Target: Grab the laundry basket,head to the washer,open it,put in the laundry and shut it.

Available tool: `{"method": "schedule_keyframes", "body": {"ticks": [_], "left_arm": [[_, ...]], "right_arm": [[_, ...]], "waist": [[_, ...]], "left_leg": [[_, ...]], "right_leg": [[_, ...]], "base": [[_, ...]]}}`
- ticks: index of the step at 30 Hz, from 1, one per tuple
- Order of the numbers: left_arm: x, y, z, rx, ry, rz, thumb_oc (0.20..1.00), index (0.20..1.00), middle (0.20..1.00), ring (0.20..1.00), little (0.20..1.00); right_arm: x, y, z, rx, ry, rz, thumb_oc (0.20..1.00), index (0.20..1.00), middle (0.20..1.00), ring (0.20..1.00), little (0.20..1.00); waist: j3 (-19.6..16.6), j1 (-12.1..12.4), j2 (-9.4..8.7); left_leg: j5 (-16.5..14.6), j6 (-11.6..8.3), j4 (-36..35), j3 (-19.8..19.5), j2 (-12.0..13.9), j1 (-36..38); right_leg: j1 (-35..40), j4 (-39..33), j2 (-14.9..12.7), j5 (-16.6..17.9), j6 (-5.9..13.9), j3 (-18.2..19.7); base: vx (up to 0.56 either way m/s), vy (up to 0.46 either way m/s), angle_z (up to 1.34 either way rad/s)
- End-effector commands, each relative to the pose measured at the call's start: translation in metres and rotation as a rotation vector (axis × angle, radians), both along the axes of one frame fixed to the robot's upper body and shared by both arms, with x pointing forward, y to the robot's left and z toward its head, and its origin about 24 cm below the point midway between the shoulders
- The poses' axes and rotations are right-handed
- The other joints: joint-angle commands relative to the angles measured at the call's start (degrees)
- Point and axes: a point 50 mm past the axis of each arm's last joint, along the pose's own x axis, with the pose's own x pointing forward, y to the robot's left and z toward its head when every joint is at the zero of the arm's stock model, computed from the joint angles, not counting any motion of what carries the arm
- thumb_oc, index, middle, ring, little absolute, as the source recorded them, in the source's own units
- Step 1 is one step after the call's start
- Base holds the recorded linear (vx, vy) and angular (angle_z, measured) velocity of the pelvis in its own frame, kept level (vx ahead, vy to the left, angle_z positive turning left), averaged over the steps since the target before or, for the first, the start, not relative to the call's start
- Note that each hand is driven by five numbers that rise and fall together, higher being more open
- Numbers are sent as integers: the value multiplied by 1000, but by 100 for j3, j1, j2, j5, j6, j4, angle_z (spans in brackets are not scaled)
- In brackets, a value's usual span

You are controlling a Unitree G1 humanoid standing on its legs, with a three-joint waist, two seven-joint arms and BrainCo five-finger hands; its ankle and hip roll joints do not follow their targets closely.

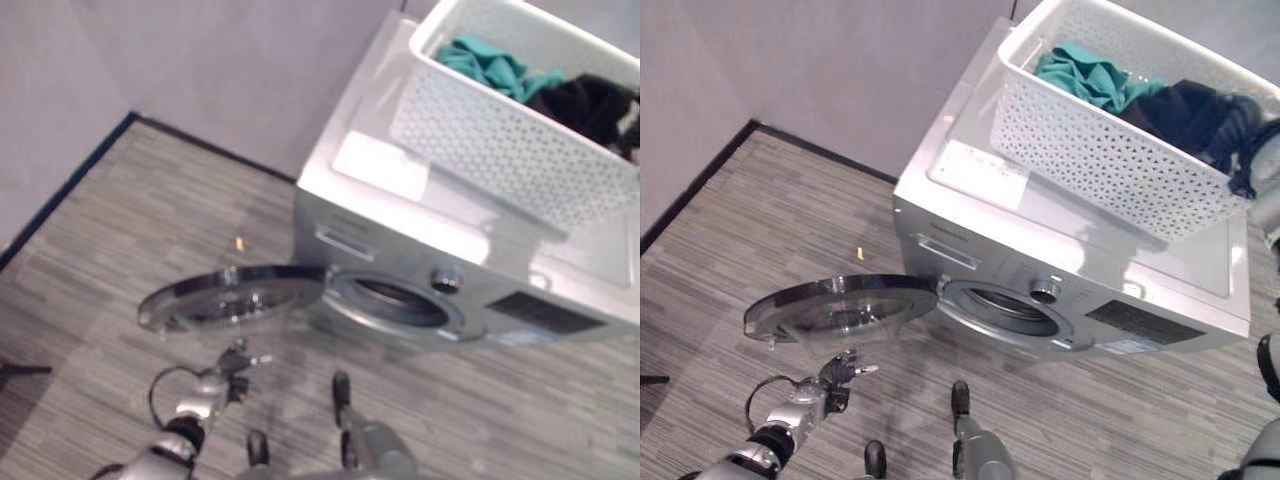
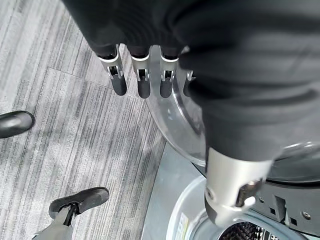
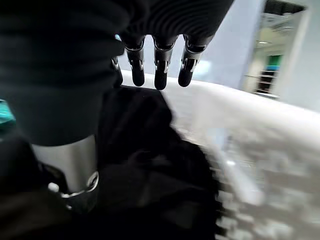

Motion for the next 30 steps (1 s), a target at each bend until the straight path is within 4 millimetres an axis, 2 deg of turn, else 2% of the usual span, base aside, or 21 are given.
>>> {"method": "schedule_keyframes", "body": {"ticks": [1, 5, 8, 14, 15, 18, 19, 24, 26, 27, 29, 30], "left_arm": [[17, -7, 9, 22, -38, -100, 1000, 1000, 1000, 1000, 1000], [15, -11, 7, 8, -27, -114, 1000, 1000, 1000, 1000, 1000], [15, -10, 10, -6, -48, -117, 1000, 1000, 1000, 1000, 1000], [11, -4, 10, -14, -55, -109, 1000, 1000, 1000, 1000, 1000], [5, 3, 7, -6, -38, -91, 1000, 1000, 1000, 1000, 1000], [-10, 16, -1, 5, 7, -41, 1000, 1000, 1000, 1000, 1000], [-17, 22, -3, 1, 8, -17, 1000, 1000, 1000, 1000, 1000], [-27, 26, -4, -18, 0, -6, 1000, 1000, 1000, 1000, 1000], [-27, 25, -4, -25, -3, -2, 1000, 1000, 1000, 1000, 1000], [-27, 25, -4, -23, 0, -2, 1000, 1000, 1000, 1000, 1000], [-25, 21, -4, -26, 4, -16, 1000, 1000, 1000, 1000, 1000], [-25, 19, -5, -28, 5, -23, 1000, 1000, 1000, 1000, 1000]], "right_arm": [[-4, -7, 10, 25, -18, -6, 1000, 1000, 1000, 1000, 1000], [-5, -7, 13, 19, -16, 1, 1000, 1000, 1000, 1000, 1000], [-6, -13, 5, 44, 24, -18, 1000, 1000, 1000, 1000, 1000], [-10, -26, -7, 44, 75, -70, 1000, 1000, 1000, 1000, 1000], [-16, -43, -9, 42, 83, -146, 1000, 1000, 1000, 1000, 1000], [-26, -65, 0, 29, 64, -277, 1000, 1000, 1000, 1000, 1000], [-30, -74, 3, 62, 38, -332, 1000, 1000, 1000, 1000, 1000], [-39, -86, 18, 108, -22, -418, 1000, 1000, 1000, 1000, 1000], [-41, -89, 15, 121, -17, -431, 1000, 1000, 1000, 1000, 1000], [-41, -93, 3, 143, 23, -453, 937, 937, 937, 937, 937], [-43, -98, -16, 175, 90, -489, 200, 200, 200, 200, 200], [-42, -98, -24, 188, 107, -486, 200, 200, 200, 200, 200]], "waist": [[-62, 215, 39], [-157, 240, -84], [-205, 293, -180], [-169, 341, -163], [-106, 372, -113], [-31, 448, -16], [16, 530, 57], [53, 683, 257], [63, 702, 306], [77, 722, 313], [72, 738, 321], [69, 738, 318]], "left_leg": [[642, -223, 242, 171, 896, 378], [582, -215, 279, 187, 908, 491], [507, -213, 336, 175, 914, 533], [476, -218, 295, 183, 913, 538], [521, -225, 289, 157, 910, 481], [669, -238, 276, 115, 899, 388], [803, -240, 264, 65, 899, 333], [1313, -258, 238, -99, 926, 125], [1396, -257, 274, -134, 953, 36], [1409, -239, 323, -162, 971, -11], [1423, -228, 364, -186, 1025, -28], [1427, -227, 370, -188, 1035, -34]], "right_leg": [[-689, 1497, -253, -947, 398, -202], [-526, 1441, -237, -934, 409, -197], [-402, 1367, -266, -940, 421, -217], [-432, 1394, -286, -977, 417, -248], [-503, 1434, -288, -996, 400, -267], [-628, 1473, -264, -996, 380, -259], [-738, 1536, -260, -1002, 366, -259], [-899, 1687, -292, -1121, 310, -344], [-929, 1744, -290, -1185, 275, -379], [-956, 1802, -278, -1218, 244, -407], [-974, 1869, -262, -1266, 214, -445], [-980, 1872, -253, -1273, 210, -451]], "base": [[83, 28, 4], [54, 10, 4], [50, -5, -1], [6, -1, 0], [-14, -19, 7], [-30, -40, 15], [-29, -74, 1], [-1, -70, 3], [5, -92, 20], [14, -84, 22], [24, -80, 14], [21, -58, 8]]}}
